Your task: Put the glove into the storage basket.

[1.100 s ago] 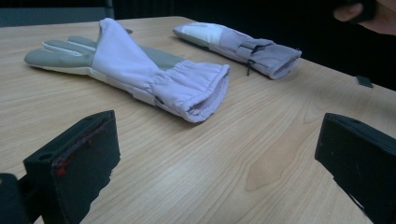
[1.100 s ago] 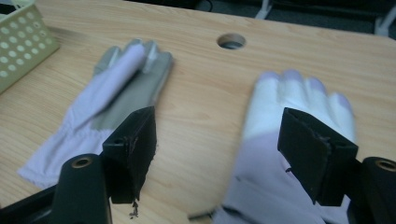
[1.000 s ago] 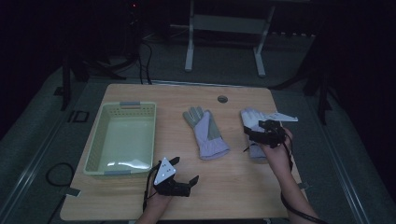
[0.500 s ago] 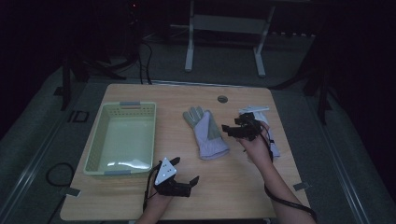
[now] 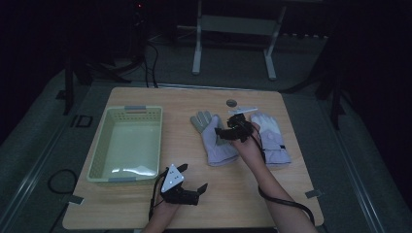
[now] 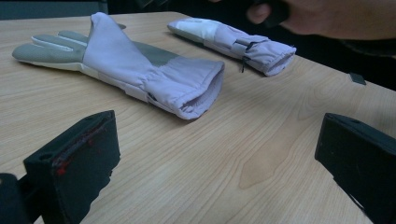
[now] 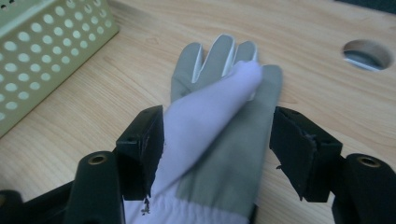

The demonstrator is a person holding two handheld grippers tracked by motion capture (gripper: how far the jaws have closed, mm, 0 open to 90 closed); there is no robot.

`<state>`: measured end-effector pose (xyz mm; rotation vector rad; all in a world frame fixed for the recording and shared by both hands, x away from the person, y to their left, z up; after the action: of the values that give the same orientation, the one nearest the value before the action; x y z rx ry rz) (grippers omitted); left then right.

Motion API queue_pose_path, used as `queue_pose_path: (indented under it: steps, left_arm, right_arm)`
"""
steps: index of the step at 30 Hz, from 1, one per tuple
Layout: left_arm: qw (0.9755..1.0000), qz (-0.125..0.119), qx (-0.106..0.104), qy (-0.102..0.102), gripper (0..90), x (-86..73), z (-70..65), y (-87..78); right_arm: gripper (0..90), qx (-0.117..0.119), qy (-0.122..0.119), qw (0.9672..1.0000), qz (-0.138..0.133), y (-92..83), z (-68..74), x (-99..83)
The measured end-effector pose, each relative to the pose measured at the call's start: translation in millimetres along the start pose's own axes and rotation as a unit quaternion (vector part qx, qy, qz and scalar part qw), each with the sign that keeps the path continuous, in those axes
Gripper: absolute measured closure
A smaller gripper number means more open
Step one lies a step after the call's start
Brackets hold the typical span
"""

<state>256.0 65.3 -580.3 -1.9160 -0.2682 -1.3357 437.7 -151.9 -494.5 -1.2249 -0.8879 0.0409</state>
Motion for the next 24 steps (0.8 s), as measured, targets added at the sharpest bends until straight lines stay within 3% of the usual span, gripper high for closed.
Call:
queue_pose_path:
  steps: [7, 14, 17, 20, 24]
  left_arm:
    - [1.0000, 0.002, 0.000, 0.004, 0.2, 0.0, -1.0, 0.0]
    - [1.0000, 0.002, -0.002, 0.003, 0.2, -0.1, -1.0, 0.0]
    - [1.0000, 0.003, -0.001, 0.005, 0.2, -0.1, -1.6, 0.1]
    - [1.0000, 0.003, 0.001, 0.006, 0.2, -0.1, -1.9, 0.2]
    - [1.0000, 0.003, 0.001, 0.006, 0.2, -0.1, -1.9, 0.2]
  right_arm:
    - [36.0, -0.015, 0.004, 0.9989, 0.045, 37.4, -2.9, 2.8]
    - [36.8, -0.016, 0.016, 0.9978, 0.062, 54.6, -6.5, 3.6]
    - [41.6, -0.018, 0.022, 0.9971, 0.070, 59.7, -5.9, 0.4]
    - [48.4, 0.000, 0.055, 0.9948, 0.086, 62.7, -8.7, -0.4]
    - [58.4, 0.010, 0.050, 0.9946, 0.090, 64.6, -9.1, -1.2]
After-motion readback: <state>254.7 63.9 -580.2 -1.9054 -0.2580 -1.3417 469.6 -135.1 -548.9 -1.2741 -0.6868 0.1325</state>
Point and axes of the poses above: each handheld gripper's, and its own axes: y roughly forward along the jaws, x roughly out of its top, z roughly to its left, the point moved 1 cm from there along y, roughly forward along the jaws, and after that the axes turned 12 degrees about z, right-handed, at the moved point
